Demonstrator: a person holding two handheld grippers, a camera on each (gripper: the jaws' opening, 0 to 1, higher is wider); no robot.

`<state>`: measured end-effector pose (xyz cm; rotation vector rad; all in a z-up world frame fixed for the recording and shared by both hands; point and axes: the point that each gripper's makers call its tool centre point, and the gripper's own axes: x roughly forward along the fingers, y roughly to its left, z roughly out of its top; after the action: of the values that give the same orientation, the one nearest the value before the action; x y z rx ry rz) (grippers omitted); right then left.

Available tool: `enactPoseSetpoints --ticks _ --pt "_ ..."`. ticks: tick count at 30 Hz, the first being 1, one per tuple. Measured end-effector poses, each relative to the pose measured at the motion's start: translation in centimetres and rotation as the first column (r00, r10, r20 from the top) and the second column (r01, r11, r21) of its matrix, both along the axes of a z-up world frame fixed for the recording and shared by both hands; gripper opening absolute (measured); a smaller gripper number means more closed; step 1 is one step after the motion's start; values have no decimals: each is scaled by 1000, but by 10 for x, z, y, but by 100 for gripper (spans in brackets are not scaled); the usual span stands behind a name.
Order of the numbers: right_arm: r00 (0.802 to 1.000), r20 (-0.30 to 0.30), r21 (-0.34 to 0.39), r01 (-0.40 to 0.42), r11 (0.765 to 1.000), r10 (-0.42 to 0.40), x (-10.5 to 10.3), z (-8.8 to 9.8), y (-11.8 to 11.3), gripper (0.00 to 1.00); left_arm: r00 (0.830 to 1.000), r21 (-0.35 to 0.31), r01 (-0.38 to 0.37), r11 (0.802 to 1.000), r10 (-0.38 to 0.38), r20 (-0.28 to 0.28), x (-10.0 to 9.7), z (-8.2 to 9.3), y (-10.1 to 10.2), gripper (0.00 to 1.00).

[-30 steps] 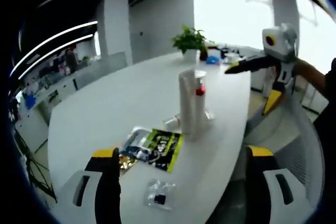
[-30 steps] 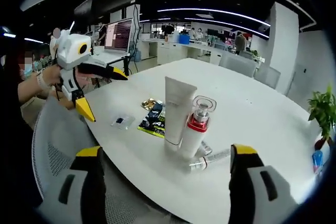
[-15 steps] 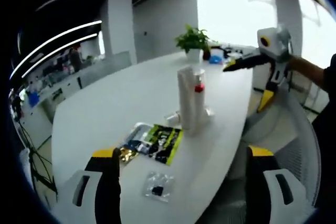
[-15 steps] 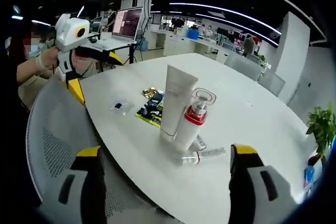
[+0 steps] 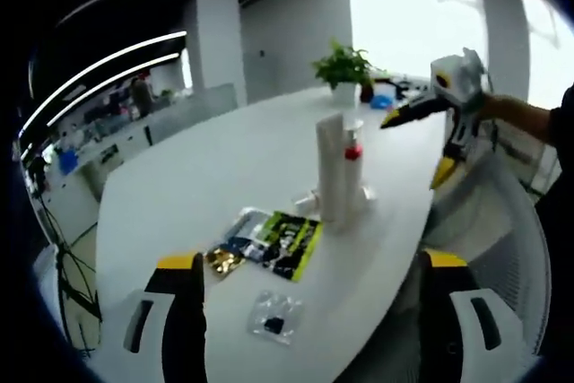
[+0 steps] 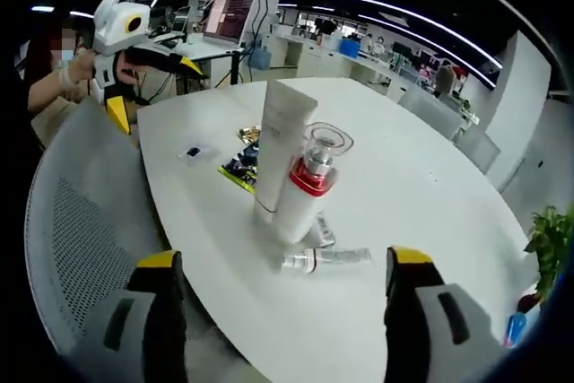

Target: Arrange the skincare products in the storage area until every visible bottle or jar stands upright without overlapping.

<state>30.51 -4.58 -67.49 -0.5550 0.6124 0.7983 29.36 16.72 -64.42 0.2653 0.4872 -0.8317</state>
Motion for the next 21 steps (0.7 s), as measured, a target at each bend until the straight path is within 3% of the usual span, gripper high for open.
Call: enactPoseSetpoints --ticks 3,5,11,16,18,21 --pt "998 -41 -24 -39 999 38 5 -8 -7 82 1000 11 -22 1000 22 -10 3 -2 -2 97" --pt "999 -32 -21 -35 999 34 14 -8 -12 82 999 15 -30 999 30 -25 3 -3 -5 97" --pt "990 -47 -102 -140 985 136 33 -21 -21 69 998 24 -58 998 58 -39 6 -3 -10 97" --pt "971 -94 -158 -232 960 219 44 -37 -22 65 996 38 -71 997 72 -50 11 -7 -10 97" --pt "954 -106 -200 -297 934 281 50 -45 -22 64 995 36 -80 996 82 -56 13 -8 -10 97" --pt "939 -137 -226 -340 913 316 55 -55 -21 61 994 37 -89 995 91 -60 15 -10 -10 97"
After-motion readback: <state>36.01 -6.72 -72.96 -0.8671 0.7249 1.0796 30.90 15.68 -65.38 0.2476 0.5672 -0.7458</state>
